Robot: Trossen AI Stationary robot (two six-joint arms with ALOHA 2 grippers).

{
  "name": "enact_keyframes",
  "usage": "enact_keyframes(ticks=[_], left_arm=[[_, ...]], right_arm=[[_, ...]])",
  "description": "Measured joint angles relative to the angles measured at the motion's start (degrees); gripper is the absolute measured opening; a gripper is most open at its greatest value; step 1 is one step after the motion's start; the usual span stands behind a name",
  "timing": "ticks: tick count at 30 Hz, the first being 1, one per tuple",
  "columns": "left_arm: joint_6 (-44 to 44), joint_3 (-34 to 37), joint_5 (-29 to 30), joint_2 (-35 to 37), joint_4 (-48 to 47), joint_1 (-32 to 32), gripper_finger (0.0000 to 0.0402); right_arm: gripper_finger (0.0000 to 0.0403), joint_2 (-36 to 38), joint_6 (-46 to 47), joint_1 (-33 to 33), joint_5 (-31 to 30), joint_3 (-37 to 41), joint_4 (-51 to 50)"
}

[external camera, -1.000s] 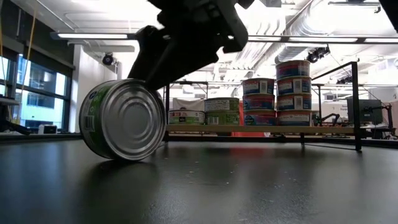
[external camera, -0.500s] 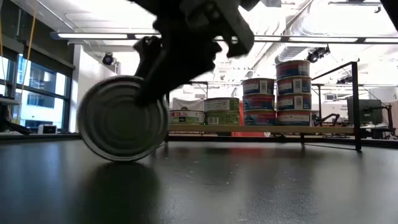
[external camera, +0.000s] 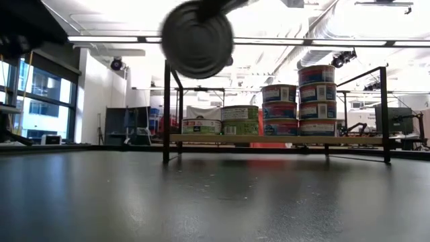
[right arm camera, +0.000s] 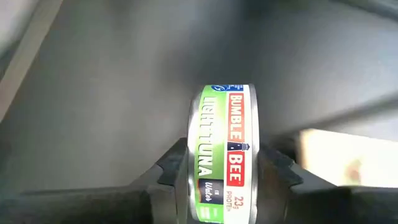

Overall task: Stack canned seafood by type on shelf
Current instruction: Stack the green tuna can on top of the other green tuna can on the shelf

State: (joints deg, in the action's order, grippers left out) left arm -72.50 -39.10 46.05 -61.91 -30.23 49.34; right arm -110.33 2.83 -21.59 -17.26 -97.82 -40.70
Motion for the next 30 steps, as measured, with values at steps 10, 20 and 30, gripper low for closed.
enact_keyframes(ticks=[10,20,30], left_arm=[[13.38,25.9,-10.54,-7.06,68.7,-4.87,0.0],[11.27,28.15,-10.25,-11.37,78.83,-2.82,0.0],[11.2,27.81,-5.73,-11.69,77.67,-2.84,0.0]], right_arm=[[0.0105,-0.49,-11.84,9.03,-18.88,0.0,-7.27],[0.0105,-2.24,-23.61,19.66,-18.06,0.07,0.55],[0.0105,-5.12,-28.72,19.85,-15.21,0.07,2.28]])
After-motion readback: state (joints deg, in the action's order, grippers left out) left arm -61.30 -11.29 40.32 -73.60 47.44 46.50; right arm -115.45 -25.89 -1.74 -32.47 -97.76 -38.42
